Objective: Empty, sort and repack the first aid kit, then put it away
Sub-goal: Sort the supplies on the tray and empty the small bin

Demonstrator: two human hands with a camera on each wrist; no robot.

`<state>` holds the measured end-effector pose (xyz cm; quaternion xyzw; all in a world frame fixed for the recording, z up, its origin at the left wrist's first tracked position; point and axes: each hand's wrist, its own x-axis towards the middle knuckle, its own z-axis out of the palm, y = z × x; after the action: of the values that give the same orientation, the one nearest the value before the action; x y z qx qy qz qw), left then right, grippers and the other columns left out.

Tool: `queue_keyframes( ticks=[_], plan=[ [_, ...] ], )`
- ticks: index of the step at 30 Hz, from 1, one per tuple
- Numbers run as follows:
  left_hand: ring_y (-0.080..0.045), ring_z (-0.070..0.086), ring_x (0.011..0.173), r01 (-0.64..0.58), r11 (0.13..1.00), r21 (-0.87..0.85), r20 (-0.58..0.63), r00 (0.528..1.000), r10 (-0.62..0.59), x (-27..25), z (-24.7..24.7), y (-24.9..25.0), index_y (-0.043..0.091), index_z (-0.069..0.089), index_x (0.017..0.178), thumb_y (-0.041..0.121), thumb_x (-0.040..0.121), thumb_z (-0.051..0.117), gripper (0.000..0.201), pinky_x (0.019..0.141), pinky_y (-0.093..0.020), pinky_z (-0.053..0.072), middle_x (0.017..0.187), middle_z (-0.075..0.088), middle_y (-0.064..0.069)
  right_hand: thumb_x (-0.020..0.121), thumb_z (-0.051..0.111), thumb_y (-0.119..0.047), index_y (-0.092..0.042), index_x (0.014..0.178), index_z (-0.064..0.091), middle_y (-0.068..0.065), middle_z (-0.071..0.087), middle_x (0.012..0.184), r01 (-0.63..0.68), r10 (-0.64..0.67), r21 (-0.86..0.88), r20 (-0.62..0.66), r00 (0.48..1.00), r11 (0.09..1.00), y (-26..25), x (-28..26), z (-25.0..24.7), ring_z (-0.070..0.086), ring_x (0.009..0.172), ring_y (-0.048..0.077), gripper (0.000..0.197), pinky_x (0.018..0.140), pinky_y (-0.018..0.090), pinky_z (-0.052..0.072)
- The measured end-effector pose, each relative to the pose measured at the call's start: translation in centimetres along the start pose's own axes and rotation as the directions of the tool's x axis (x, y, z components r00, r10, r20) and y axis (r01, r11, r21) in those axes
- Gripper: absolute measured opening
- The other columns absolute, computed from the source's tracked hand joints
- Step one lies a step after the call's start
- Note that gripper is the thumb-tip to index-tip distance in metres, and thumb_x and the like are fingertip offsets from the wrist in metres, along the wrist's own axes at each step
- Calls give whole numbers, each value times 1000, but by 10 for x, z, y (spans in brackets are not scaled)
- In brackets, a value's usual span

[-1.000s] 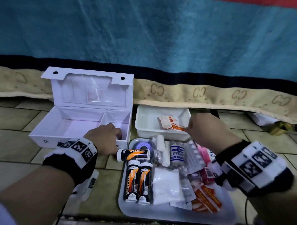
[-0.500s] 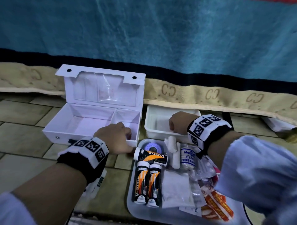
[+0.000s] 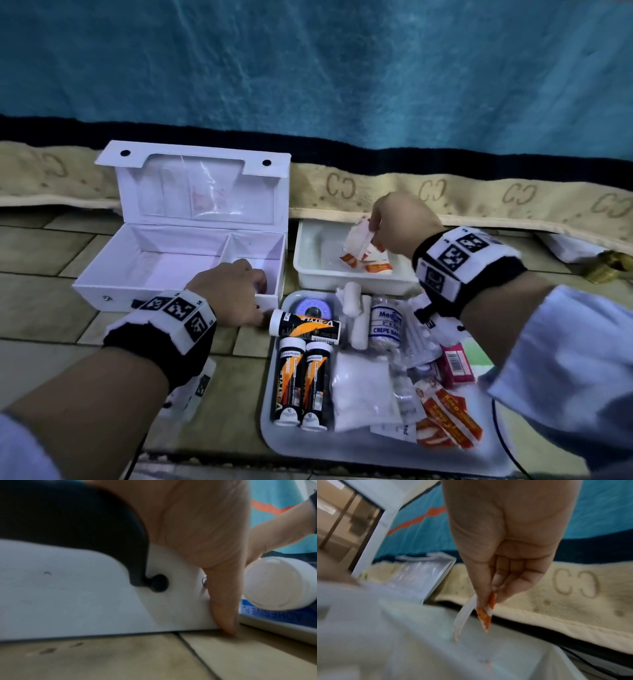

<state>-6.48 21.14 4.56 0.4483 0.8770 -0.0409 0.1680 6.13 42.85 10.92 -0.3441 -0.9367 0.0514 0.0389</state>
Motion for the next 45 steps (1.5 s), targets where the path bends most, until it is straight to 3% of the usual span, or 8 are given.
queue_keyframes(
  ticks=[8, 13, 17, 26, 33, 37, 42, 45],
  plan=[
    [-14, 48, 102, 3, 1000, 5, -23, 1000, -3, 1, 0, 0, 33, 50, 115, 58, 75, 60, 48, 87, -34, 45, 116, 45, 8, 69, 81, -14, -19, 70, 63, -2, 62, 61, -82, 142, 372, -135, 981, 924, 51, -88, -47, 53, 48, 6, 18, 43, 12, 37],
    [-15, 48, 99, 7, 1000, 10, -39, 999, -7, 3, 2, 1, 34, 50, 112, 54, 76, 61, 43, 81, -31, 43, 116, 45, 8, 74, 76, -11, -26, 61, 64, -14, 57, 46, -199, 197, 410, 47, 979, 890, 63, -163, -33, 53, 40, -6, 24, 42, 6, 38],
    [-14, 46, 94, 4, 1000, 9, -40, 999, -3, 4, 3, -1, 35, 49, 109, 55, 76, 61, 41, 83, -33, 45, 115, 45, 8, 79, 71, -18, -26, 79, 73, -14, 57, 59, -296, 251, 259, 193, 948, 919, 60, -198, 3, 58, 61, 4, 8, 49, 11, 37],
    [-15, 50, 104, 9, 1000, -4, -38, 999, -9, 2, 2, 2, 37, 51, 110, 53, 75, 62, 40, 85, -33, 46, 117, 46, 9, 80, 64, -34, -30, 75, 53, -4, 70, 89, -356, 330, 92, 217, 919, 930, 53, -214, 41, 65, 85, 17, 13, 71, 27, 50],
    [-15, 49, 107, 11, 1000, -8, -9, 1000, -11, 0, -2, 4, 36, 50, 112, 56, 74, 63, 45, 82, -31, 44, 120, 45, 8, 80, 66, -42, -27, 72, 57, -9, 60, 67, -247, 235, 168, 91, 968, 954, 38, -175, -9, 56, 60, 8, 19, 47, 21, 34],
    [-16, 49, 110, 7, 1000, -13, -2, 1000, -7, -1, -3, 5, 34, 51, 114, 55, 74, 64, 48, 84, -31, 43, 122, 45, 7, 89, 54, -31, -25, 85, 63, 0, 68, 84, -45, 46, 97, -6, 999, 994, 15, -106, -22, 64, 78, 23, 11, 67, 30, 53],
    [-16, 49, 110, 8, 1000, -18, -2, 1000, -8, -3, -4, 6, 34, 51, 114, 54, 72, 64, 48, 84, -33, 44, 120, 46, 6, 91, 50, -16, -12, 110, 65, 7, 64, 112, 100, -84, -61, 228, 970, 993, -9, -16, 9, 61, 101, 26, 24, 85, 34, 51],
    [-17, 49, 109, 7, 1000, -28, -7, 1000, -7, -3, -3, 5, 33, 51, 114, 54, 73, 64, 48, 85, -33, 44, 119, 46, 6, 91, 54, -16, -4, 118, 61, 9, 61, 121, 202, -138, -114, 419, 897, 973, -11, 7, 35, 61, 91, 16, 31, 74, 17, 49]
  ],
)
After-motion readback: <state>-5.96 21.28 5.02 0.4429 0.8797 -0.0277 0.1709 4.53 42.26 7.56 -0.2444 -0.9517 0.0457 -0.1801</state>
